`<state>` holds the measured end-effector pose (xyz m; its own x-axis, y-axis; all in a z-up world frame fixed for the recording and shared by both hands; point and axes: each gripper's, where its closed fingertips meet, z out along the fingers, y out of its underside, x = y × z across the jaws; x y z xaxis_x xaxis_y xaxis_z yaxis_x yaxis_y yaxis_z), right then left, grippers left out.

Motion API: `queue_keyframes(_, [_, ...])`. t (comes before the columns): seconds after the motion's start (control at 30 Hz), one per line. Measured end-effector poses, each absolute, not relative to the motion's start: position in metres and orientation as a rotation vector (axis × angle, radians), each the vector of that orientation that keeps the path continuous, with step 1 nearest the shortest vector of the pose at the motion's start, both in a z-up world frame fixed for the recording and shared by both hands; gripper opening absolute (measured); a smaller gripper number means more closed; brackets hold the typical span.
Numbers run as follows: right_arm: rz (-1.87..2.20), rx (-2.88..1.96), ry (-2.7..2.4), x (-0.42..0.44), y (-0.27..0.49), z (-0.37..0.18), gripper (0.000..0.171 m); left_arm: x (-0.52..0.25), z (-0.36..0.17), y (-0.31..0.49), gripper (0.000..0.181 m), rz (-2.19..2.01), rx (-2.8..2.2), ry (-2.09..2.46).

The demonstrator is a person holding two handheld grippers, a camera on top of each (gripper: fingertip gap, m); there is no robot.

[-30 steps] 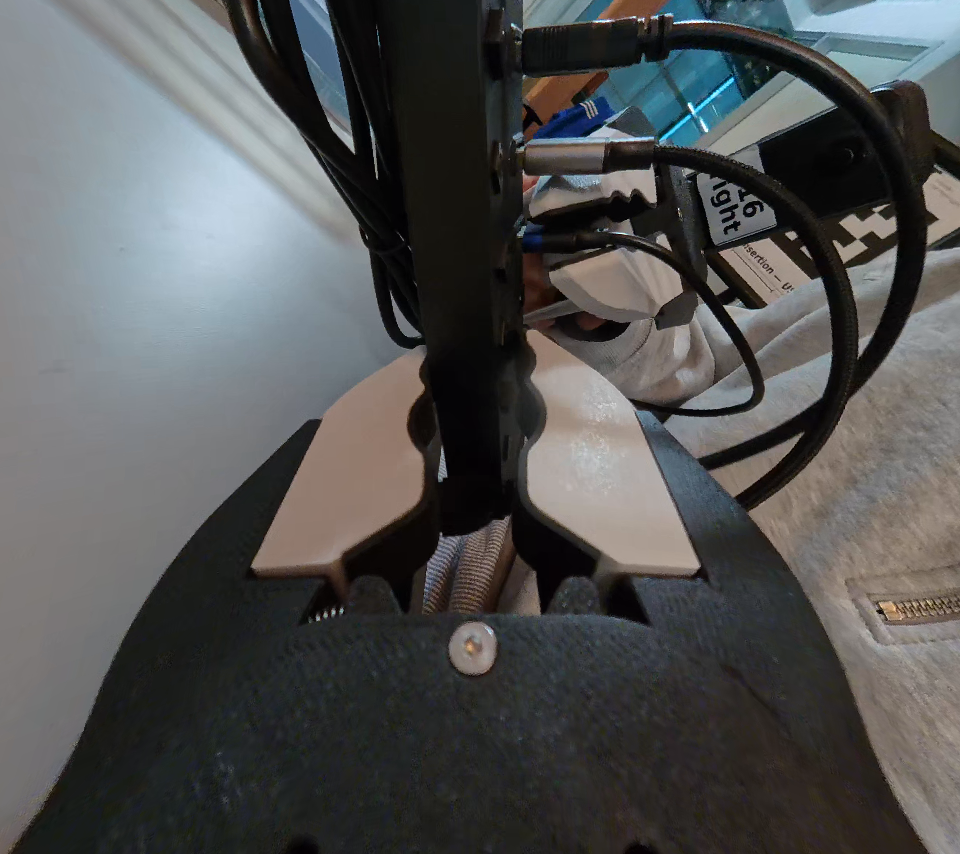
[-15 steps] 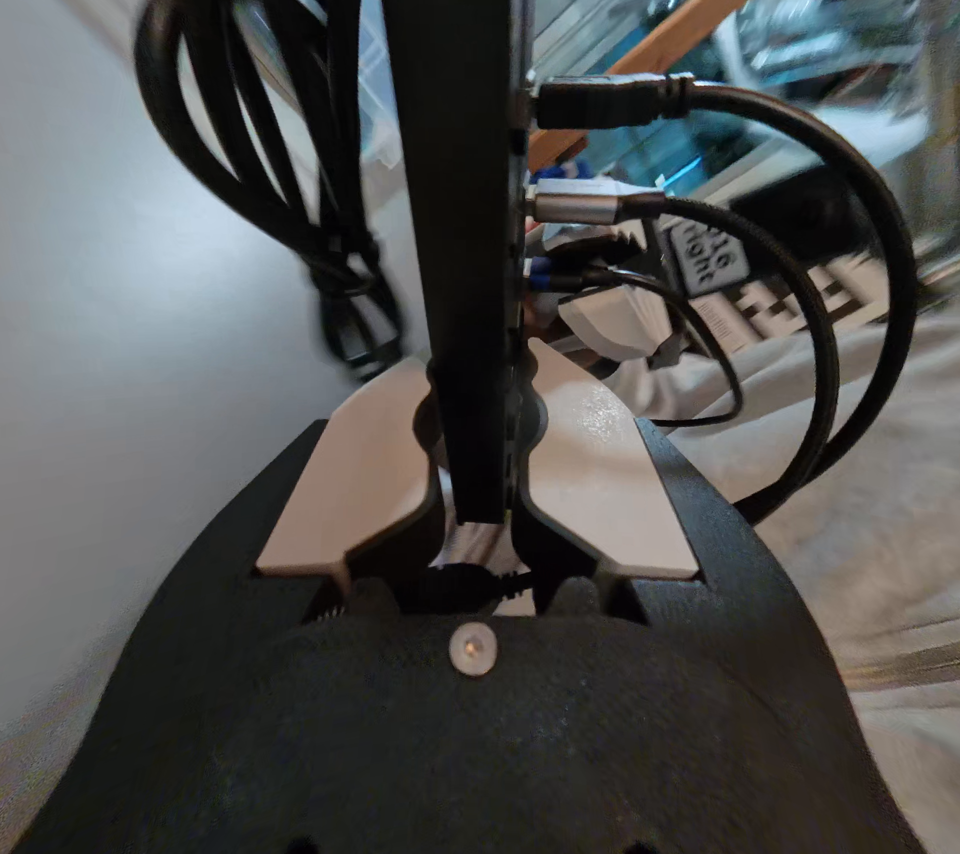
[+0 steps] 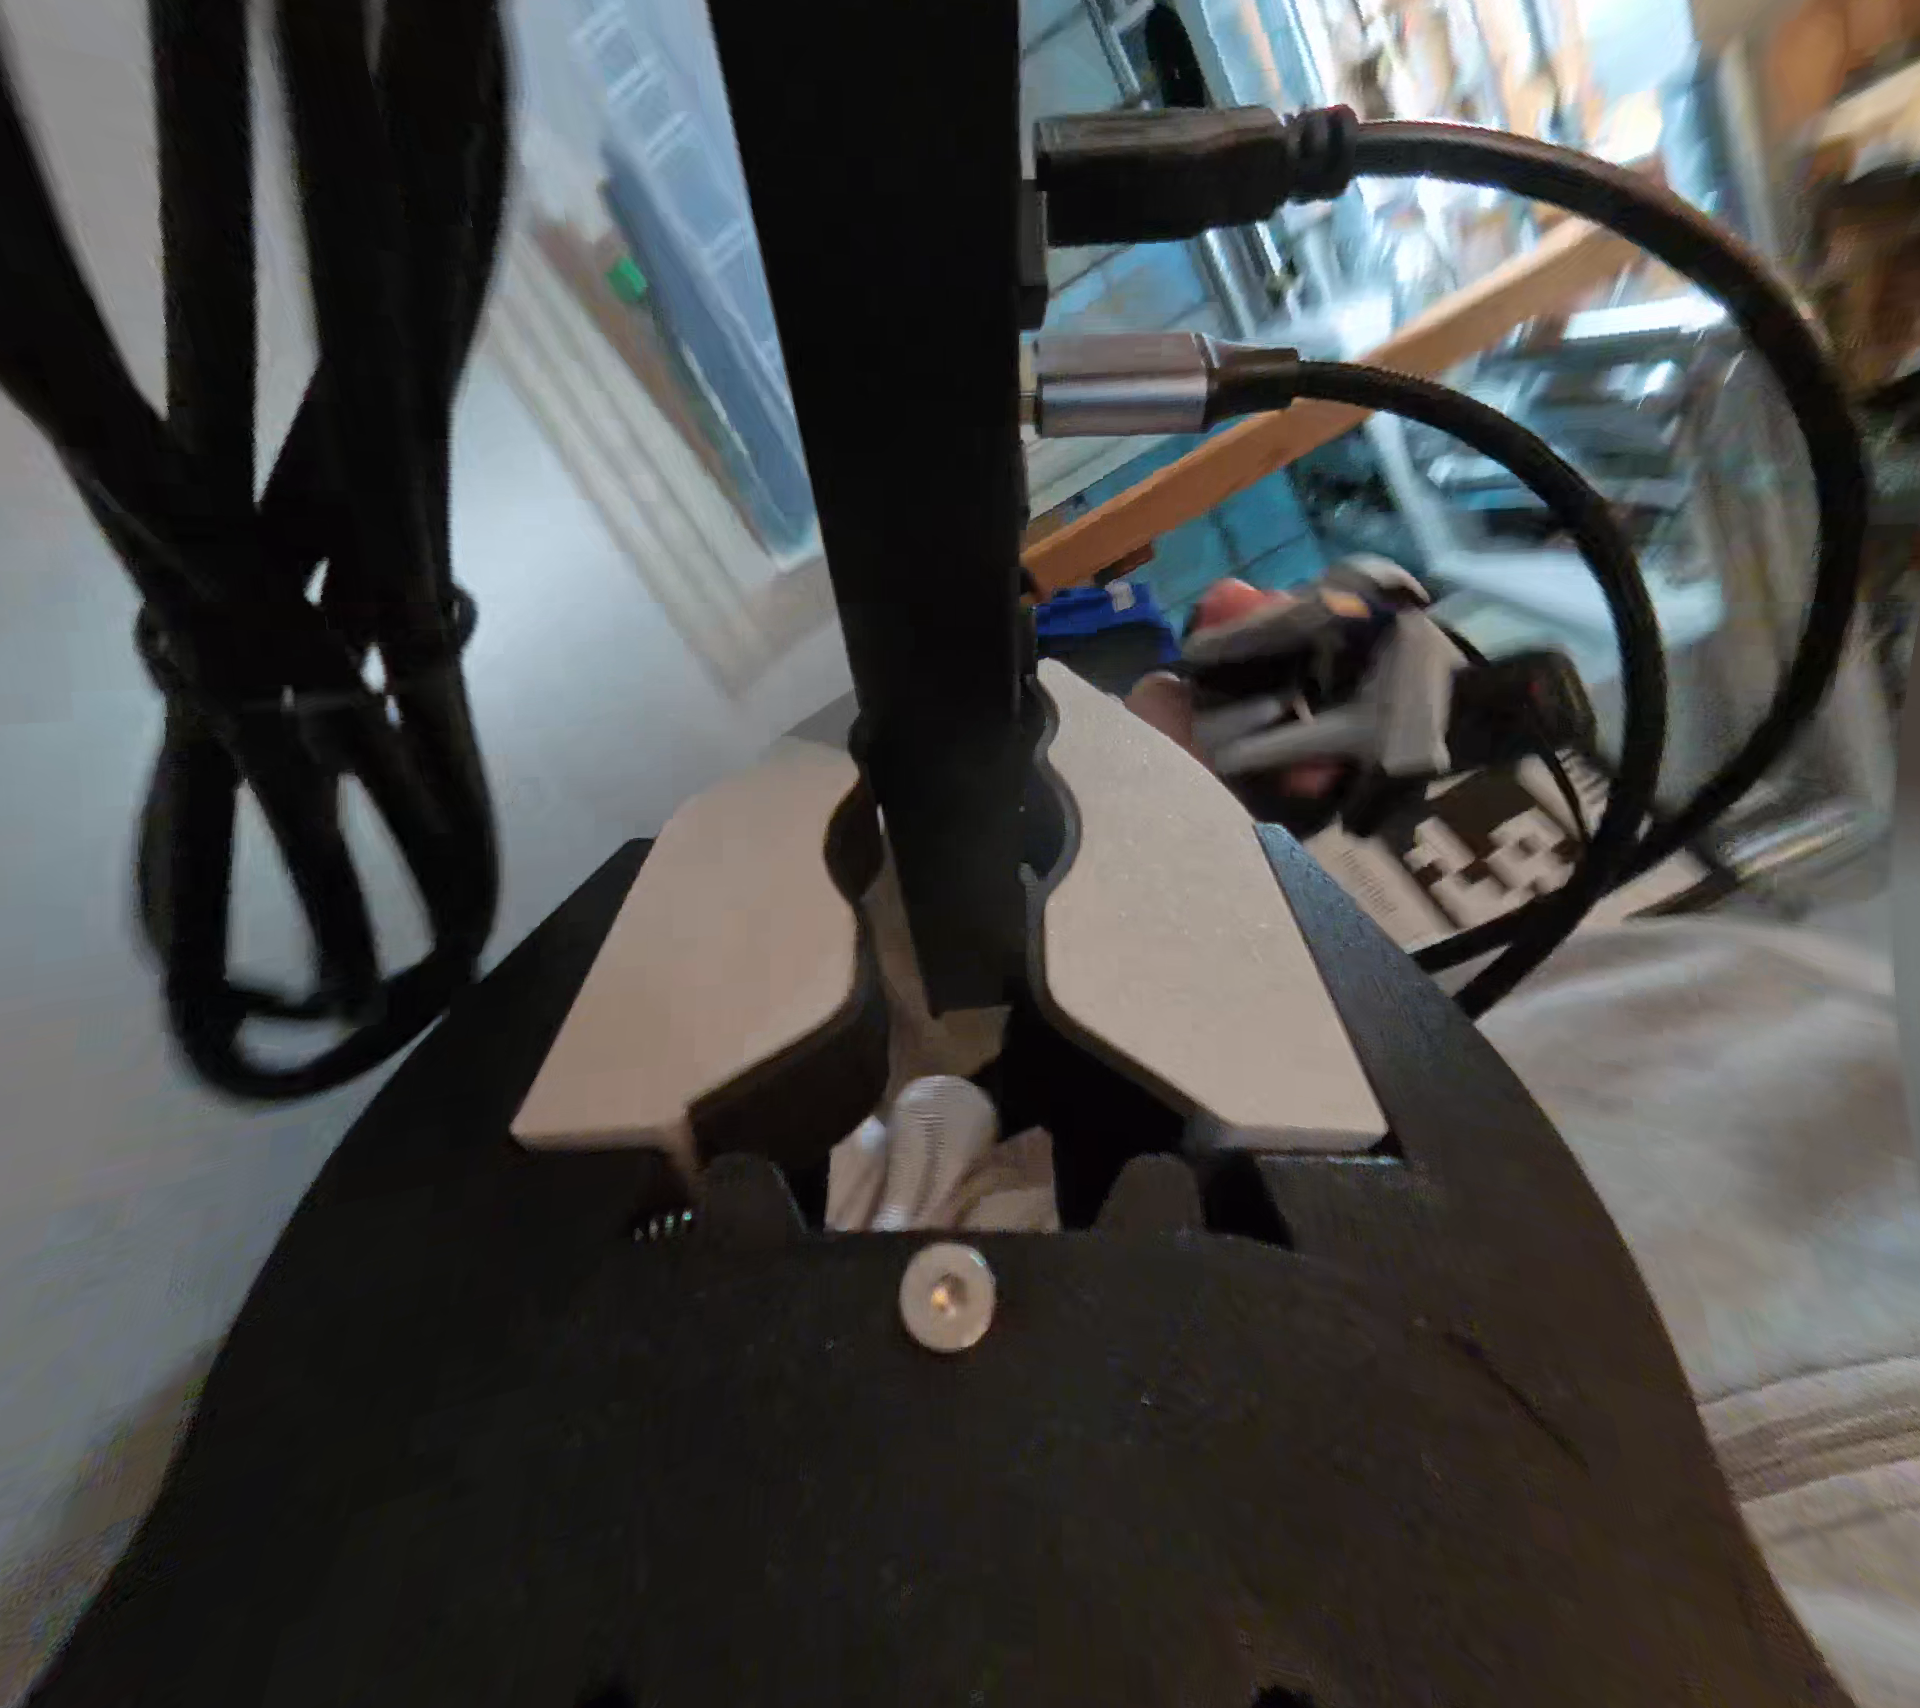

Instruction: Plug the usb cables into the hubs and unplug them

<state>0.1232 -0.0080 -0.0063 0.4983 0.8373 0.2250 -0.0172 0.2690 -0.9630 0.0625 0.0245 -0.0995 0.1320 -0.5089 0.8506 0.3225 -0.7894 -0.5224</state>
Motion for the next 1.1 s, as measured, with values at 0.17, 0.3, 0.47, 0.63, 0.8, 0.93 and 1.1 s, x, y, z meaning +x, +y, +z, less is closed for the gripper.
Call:
queue_keyframes(0.17, [0.684, -1.174, -0.633, 0.184, 0.044, 0.034, 0.008, 0.048, -0.091, 0.032, 0.025, -1.361, -1.782, 0.435])
queue_keyframes(0.3, [0.421, -1.224, -0.448, 0.267, 0.098, 0.067, 0.008, 0.045, -0.096, 0.032, 0.026, -1.344, -1.790, 0.431])
queue_keyframes(0.47, [0.085, -1.392, -0.255, 0.360, 0.175, 0.059, 0.008, 0.050, -0.099, 0.028, 0.026, -1.391, -1.796, 0.421])
queue_keyframes(0.63, [-0.169, -1.700, -0.194, 0.409, 0.238, -0.029, 0.041, 0.048, -0.102, 0.027, 0.026, -1.364, -1.809, 0.412])
queue_keyframes(0.8, [-0.406, -1.909, -0.259, 0.429, 0.232, -0.079, 0.062, 0.037, -0.110, 0.026, 0.026, -1.328, -1.828, 0.368])
queue_keyframes(0.93, [-0.405, -1.843, -0.289, 0.415, 0.210, -0.054, 0.062, 0.028, -0.115, 0.030, 0.026, -1.321, -1.841, 0.326])
queue_keyframes(1.1, [0.172, -1.621, -0.543, 0.264, 0.161, -0.017, 0.049, 0.027, -0.121, 0.036, 0.027, -1.314, -1.856, 0.328])
